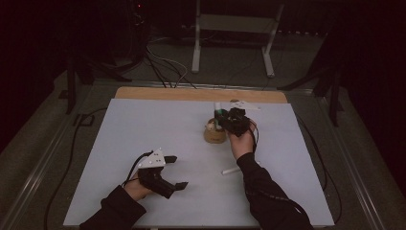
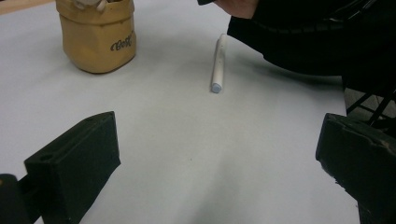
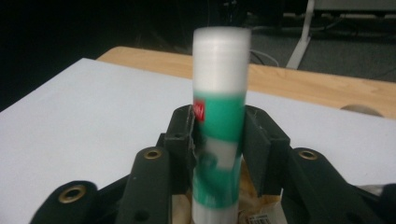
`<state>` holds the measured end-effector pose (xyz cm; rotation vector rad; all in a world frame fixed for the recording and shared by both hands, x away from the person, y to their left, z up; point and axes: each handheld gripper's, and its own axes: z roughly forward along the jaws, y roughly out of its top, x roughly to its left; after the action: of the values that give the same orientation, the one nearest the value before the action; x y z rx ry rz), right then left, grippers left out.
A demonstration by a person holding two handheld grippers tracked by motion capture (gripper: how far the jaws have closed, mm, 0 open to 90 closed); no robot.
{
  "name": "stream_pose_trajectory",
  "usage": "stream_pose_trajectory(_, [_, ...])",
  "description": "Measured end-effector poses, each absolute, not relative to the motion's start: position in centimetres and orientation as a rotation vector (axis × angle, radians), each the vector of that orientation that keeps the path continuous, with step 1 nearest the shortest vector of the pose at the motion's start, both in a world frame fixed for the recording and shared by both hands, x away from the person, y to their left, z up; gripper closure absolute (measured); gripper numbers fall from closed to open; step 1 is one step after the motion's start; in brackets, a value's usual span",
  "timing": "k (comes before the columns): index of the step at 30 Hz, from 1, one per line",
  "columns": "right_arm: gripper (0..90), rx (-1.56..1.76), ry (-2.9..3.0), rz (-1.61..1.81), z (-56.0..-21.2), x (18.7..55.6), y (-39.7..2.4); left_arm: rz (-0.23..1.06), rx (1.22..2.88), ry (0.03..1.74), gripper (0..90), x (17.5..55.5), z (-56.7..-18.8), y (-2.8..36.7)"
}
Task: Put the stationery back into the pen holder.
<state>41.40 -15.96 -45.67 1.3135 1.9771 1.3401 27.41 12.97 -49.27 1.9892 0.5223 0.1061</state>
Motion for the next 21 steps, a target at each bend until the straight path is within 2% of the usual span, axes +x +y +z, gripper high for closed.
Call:
stream_pose_trajectory(1, [52.5, 1.302, 1.962, 1.383, -45.4, 41.2, -16.2, 0.106, 1.991, 0.523, 0.3, 27.4, -49.3, 13.0])
stream_pose_trajectory(2, [52.5, 1.302, 1.962, 1.383, -45.4, 41.2, -16.2, 0.106, 1.991, 0.523, 0.3, 27.4, -49.3, 13.0])
stream_pose_trajectory(3, [45.5, 1.288, 1.941, 1.414, -44.8, 40.9, -16.4, 0.105, 1.989, 0.524, 0.3, 27.4, -49.3, 12.9])
stream_pose_trajectory(4, [45.5, 1.288, 1.941, 1.414, -44.8, 40.9, -16.4, 0.105, 1.989, 0.524, 0.3, 27.4, -49.3, 12.9])
stream_pose_trajectory(5, [41.6, 1.282, 1.935, 1.428, -44.5, 40.7, -16.4, 0.101, 1.990, 0.521, 0.3, 27.4, -49.3, 12.9])
stream_pose_trajectory(7, [29.3, 1.257, 1.925, 1.487, -43.4, 40.0, -16.9, 0.098, 1.988, 0.522, 0.3, 27.3, -49.2, 12.8])
stream_pose_trajectory(8, [29.3, 1.257, 1.925, 1.487, -43.4, 40.0, -16.9, 0.098, 1.988, 0.522, 0.3, 27.3, -49.2, 12.8])
stream_pose_trajectory(9, [19.3, 1.221, 1.945, 1.551, -42.7, 39.4, -17.3, 0.094, 1.988, 0.524, 0.3, 27.3, -49.1, 12.7])
stream_pose_trajectory(10, [19.3, 1.221, 1.945, 1.551, -42.7, 39.4, -17.3, 0.094, 1.988, 0.524, 0.3, 27.3, -49.1, 12.7])
stream_pose_trajectory(11, [12.5, 1.175, 1.981, 1.599, -41.9, 38.8, -17.6, 0.092, 1.989, 0.525, 0.3, 27.4, -49.0, 12.6])
stream_pose_trajectory(14, [9.4, 1.136, 2.003, 1.617, -41.4, 38.2, -17.8, 0.087, 1.987, 0.528, 0.3, 27.4, -48.9, 12.5])
stream_pose_trajectory(15, [2.9, 1.094, 2.029, 1.646, -40.8, 37.5, -18.0, 0.074, 1.990, 0.529, 0.3, 27.5, -48.7, 12.3])
stream_pose_trajectory(21, [2.5, 1.066, 2.065, 1.695, -39.9, 35.6, -19.3, 0.025, 1.991, 0.544, 0.3, 27.9, -48.3, 11.9])
